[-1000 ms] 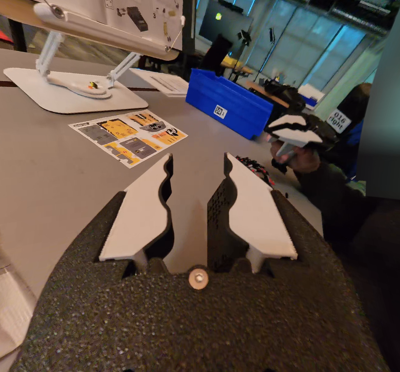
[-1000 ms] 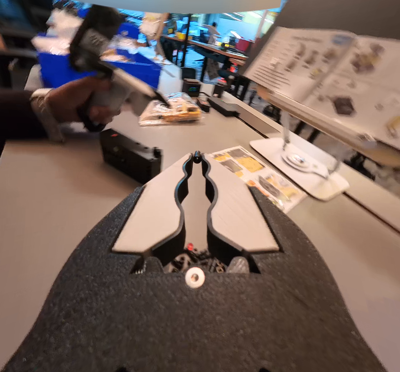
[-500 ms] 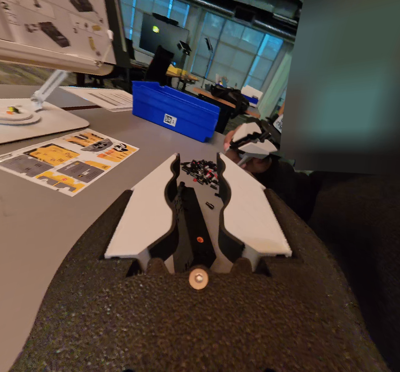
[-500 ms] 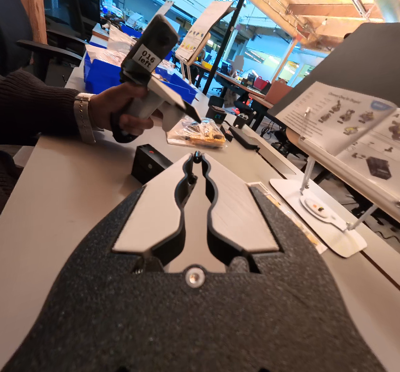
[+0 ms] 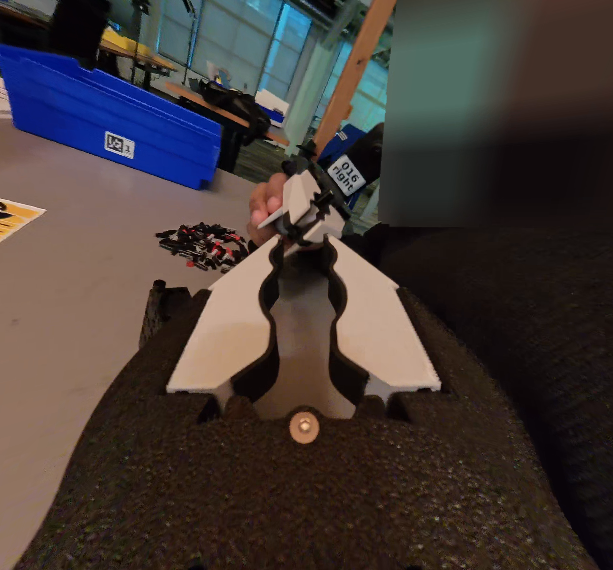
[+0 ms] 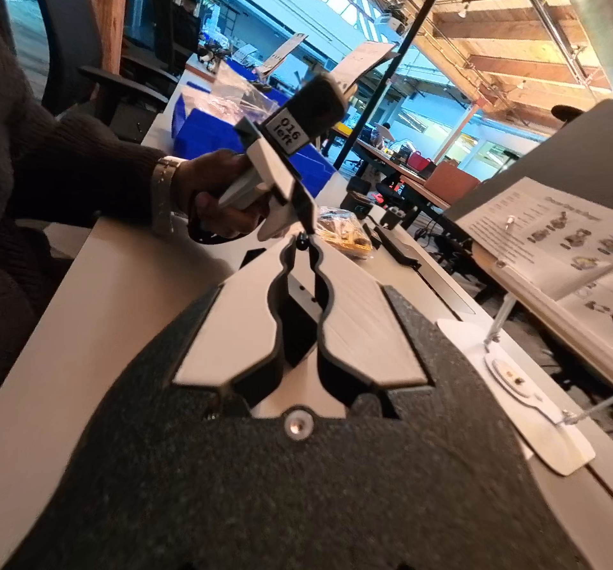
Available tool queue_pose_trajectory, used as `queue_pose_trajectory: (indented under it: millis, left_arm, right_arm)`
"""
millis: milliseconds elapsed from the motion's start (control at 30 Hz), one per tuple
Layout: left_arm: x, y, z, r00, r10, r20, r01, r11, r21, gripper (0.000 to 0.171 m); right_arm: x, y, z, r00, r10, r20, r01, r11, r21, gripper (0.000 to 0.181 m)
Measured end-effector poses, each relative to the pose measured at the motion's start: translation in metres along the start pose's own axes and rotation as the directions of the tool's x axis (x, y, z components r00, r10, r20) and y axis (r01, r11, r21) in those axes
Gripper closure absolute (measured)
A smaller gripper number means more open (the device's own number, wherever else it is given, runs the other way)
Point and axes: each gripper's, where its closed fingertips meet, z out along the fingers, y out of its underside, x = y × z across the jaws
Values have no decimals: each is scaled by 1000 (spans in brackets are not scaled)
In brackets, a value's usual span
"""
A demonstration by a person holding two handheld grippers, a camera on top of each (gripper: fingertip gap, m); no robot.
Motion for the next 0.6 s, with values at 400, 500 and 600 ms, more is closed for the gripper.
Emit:
queue_pose_trajectory:
  millis: [400, 500, 600]
  left_arm:
    - [0, 14, 5, 1000, -6, -10, 5, 997, -75, 168]
    - [-1, 14, 5, 1000, 14, 1, -14, 997, -82, 168]
    - [-7, 15, 3, 998, 38, 43, -34, 995, -90, 168]
  right_arm:
    - [-10, 0, 0, 991, -133, 16, 133, 991, 13, 174]
    - [-10, 2, 0, 992, -125, 0, 125, 992, 9, 174]
    - [-8, 9, 1, 998, -68, -5, 68, 997, -21, 173]
